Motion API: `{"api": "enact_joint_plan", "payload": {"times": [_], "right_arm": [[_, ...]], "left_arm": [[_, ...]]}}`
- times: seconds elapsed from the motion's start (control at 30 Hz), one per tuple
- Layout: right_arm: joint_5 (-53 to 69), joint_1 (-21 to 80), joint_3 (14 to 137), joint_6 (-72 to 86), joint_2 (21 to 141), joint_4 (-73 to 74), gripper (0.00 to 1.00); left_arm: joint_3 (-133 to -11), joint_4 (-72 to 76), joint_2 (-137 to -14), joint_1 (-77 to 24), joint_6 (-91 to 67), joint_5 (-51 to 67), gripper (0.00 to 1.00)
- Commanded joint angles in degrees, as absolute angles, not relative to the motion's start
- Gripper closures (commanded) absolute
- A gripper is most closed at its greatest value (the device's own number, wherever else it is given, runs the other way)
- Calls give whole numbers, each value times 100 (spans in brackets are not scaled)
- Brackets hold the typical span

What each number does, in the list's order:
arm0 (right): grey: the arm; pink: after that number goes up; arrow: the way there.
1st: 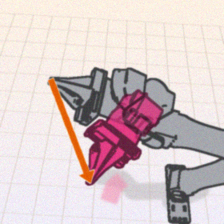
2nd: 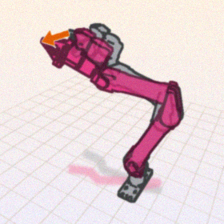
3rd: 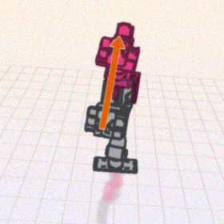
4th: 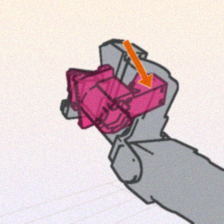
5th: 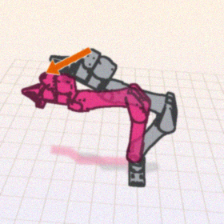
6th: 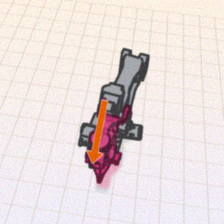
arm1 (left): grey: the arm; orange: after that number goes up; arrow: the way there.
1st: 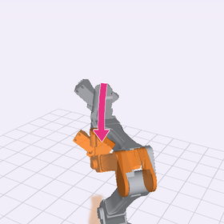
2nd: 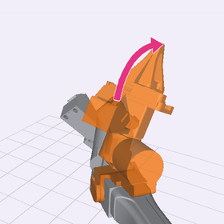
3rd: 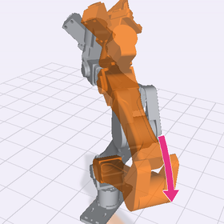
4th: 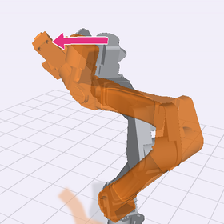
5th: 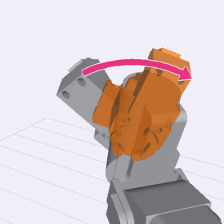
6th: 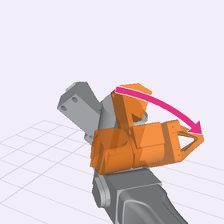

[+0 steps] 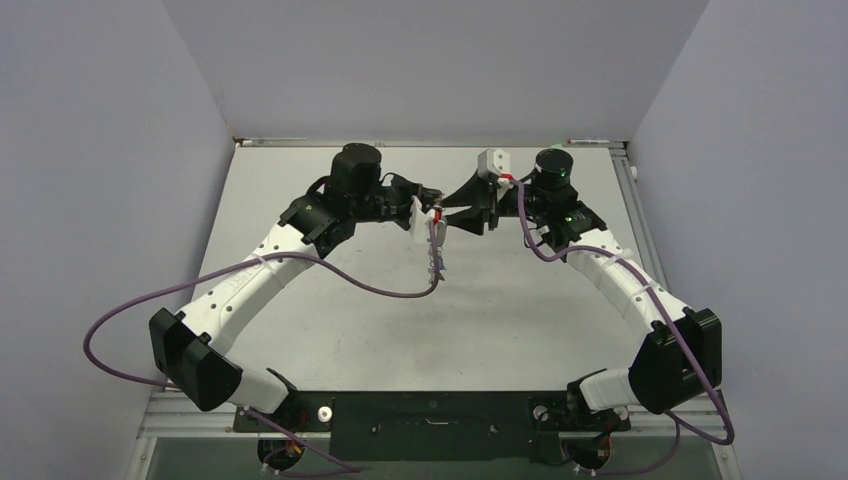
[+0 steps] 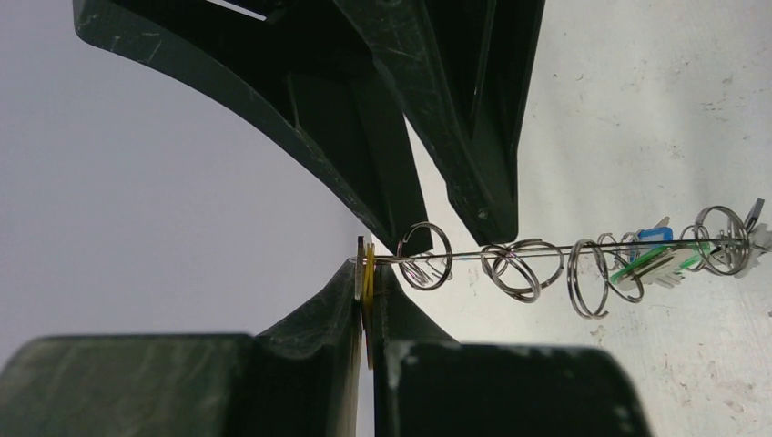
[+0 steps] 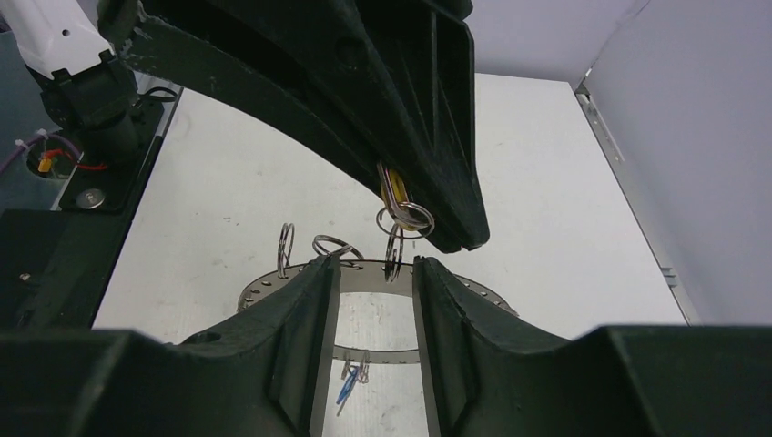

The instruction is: Remove the keys from the keyring

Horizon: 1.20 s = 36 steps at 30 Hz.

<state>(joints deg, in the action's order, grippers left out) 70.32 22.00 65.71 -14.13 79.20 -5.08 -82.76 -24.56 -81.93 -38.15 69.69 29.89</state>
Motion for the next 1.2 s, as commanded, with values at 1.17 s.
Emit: {"api": "enact_joint_plan", "payload": {"times": [1.17], "right_arm": [[5223, 2303, 7049, -265, 7872, -323, 95]], "left_arm": [[-8230, -1881, -7842, -3773, 6926, 1884, 100]]}}
